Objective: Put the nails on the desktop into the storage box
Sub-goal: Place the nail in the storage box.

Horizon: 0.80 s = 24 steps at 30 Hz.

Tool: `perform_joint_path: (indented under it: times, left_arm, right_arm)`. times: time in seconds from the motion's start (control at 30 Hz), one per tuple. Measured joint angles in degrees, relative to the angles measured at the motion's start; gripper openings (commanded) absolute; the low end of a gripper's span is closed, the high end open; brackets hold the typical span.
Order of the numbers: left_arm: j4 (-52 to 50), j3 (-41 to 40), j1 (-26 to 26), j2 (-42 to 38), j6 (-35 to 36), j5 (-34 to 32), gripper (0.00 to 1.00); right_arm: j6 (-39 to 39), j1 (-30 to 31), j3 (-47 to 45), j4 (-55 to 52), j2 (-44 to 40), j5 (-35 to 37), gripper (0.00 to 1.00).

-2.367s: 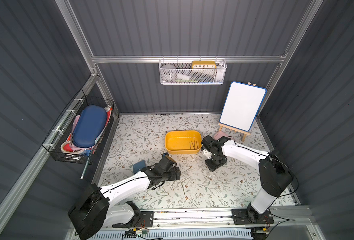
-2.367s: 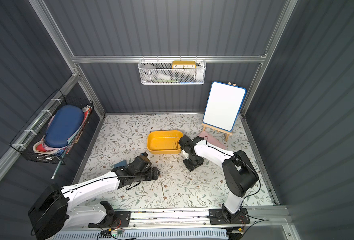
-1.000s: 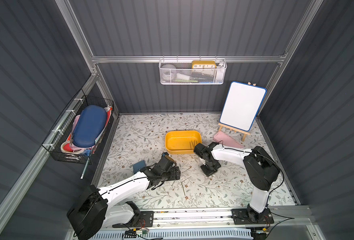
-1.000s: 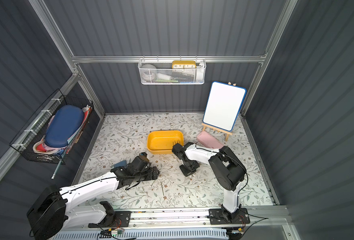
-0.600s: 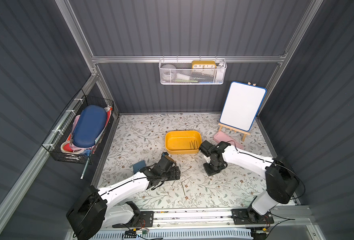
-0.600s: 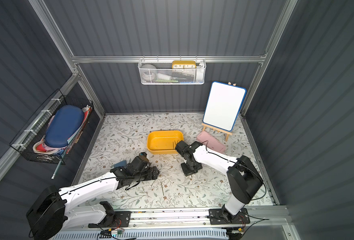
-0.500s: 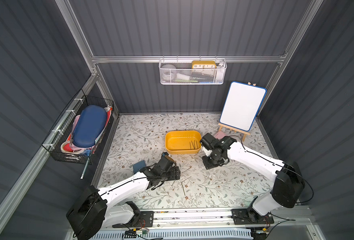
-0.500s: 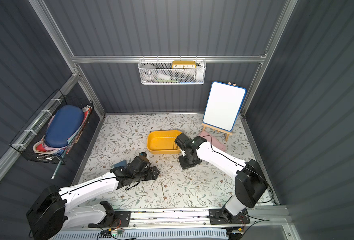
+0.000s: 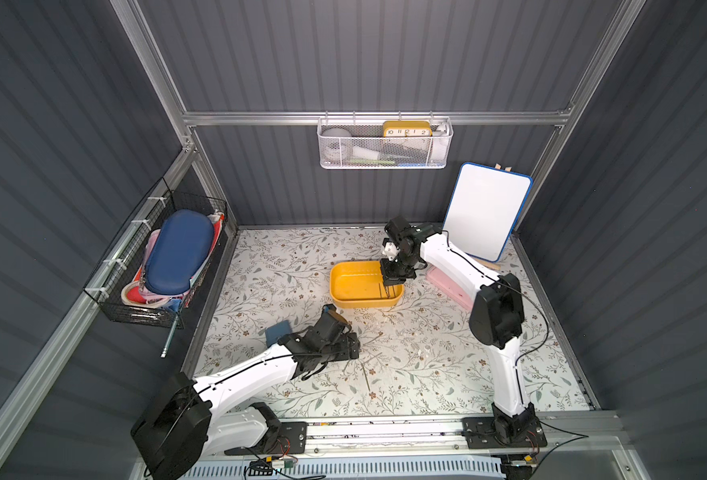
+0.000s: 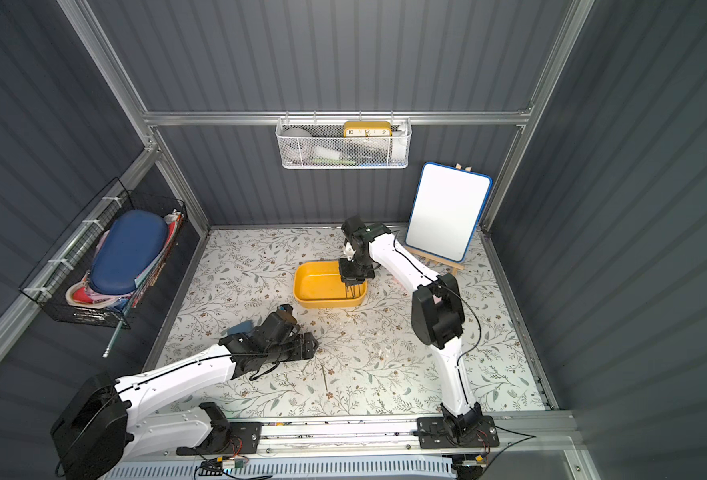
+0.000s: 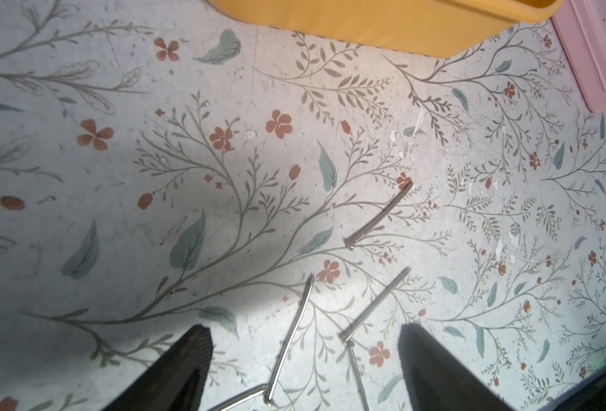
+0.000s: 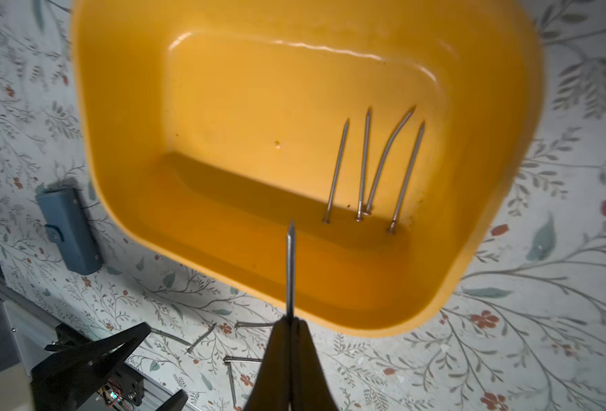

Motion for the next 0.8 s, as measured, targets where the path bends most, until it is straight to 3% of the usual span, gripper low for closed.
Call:
perform_joint_path:
  times: [0.17,0.57,0.8]
  left_arm:
    - [-0.4,-0.2,0.0,-1.6,0.0,-0.2,0.88]
    - [-0.6,-0.9,0.0,-1.7,0.0,-0.2,0.88]
    - [-0.7,-1.0,0.0,-1.7,0.0,-0.2,0.88]
  right_arm:
    - [0.9,-0.5,1.7,-1.1,5.0,-1.4,0.00]
    - [2.1,-3.1,6.6,-1.4,8.1,-1.9,0.00]
    - [2.1,-3.4,8.6,-1.9,12.3,-1.8,0.19]
